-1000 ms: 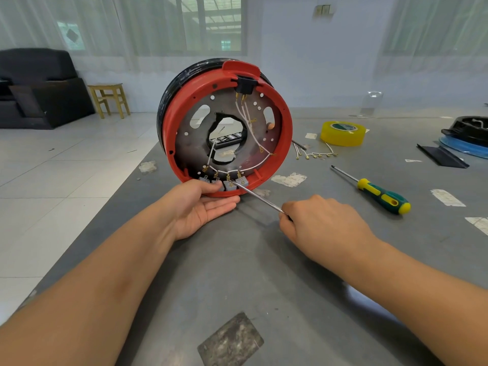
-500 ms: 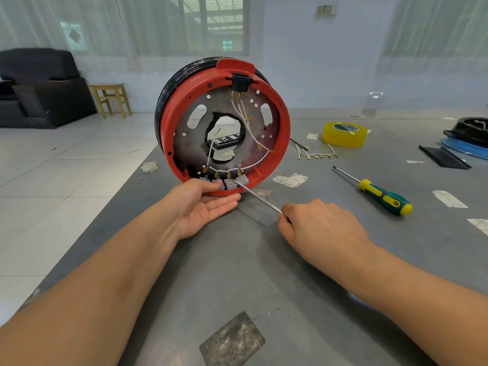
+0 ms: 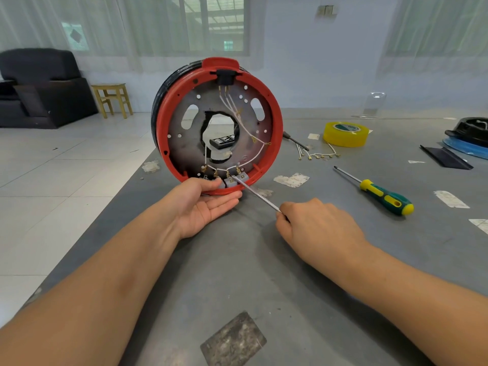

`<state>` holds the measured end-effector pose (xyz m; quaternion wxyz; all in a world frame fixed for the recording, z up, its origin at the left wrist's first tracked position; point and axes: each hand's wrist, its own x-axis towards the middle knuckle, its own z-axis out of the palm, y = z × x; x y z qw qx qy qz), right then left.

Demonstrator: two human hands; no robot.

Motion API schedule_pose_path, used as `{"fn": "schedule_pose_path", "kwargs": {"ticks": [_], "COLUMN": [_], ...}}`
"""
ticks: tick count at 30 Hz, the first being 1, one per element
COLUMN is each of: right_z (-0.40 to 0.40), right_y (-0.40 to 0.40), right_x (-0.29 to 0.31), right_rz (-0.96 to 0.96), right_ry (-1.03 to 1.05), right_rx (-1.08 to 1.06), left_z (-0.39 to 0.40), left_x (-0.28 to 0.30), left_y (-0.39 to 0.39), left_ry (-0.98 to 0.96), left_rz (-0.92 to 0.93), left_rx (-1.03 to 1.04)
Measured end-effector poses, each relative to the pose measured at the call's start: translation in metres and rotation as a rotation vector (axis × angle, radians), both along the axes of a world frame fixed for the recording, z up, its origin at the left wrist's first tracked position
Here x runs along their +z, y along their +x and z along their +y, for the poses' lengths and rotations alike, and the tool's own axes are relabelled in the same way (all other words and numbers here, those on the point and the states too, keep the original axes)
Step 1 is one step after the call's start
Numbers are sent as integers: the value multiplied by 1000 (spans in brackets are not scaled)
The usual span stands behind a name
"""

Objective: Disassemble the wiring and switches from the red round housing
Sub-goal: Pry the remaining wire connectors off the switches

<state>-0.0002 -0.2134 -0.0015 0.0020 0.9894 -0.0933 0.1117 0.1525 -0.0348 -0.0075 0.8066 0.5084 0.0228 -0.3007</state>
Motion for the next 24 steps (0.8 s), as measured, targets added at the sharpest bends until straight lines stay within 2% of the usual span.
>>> {"fn": "schedule_pose_path", "kwargs": {"ticks": [10,24], "right_z": [-10,-16], "right_y": [2,3], "right_x": [5,14], "right_rz": [22,52], "right_ry": [113,126], "right_rx": [-10,-5], "left_z": [-5,-7], "left_x": [-2,-5], "left_y": [-2,0], "left_ry": [32,64], "left_rz": [-42,-122], "left_rx": [23,66]}}
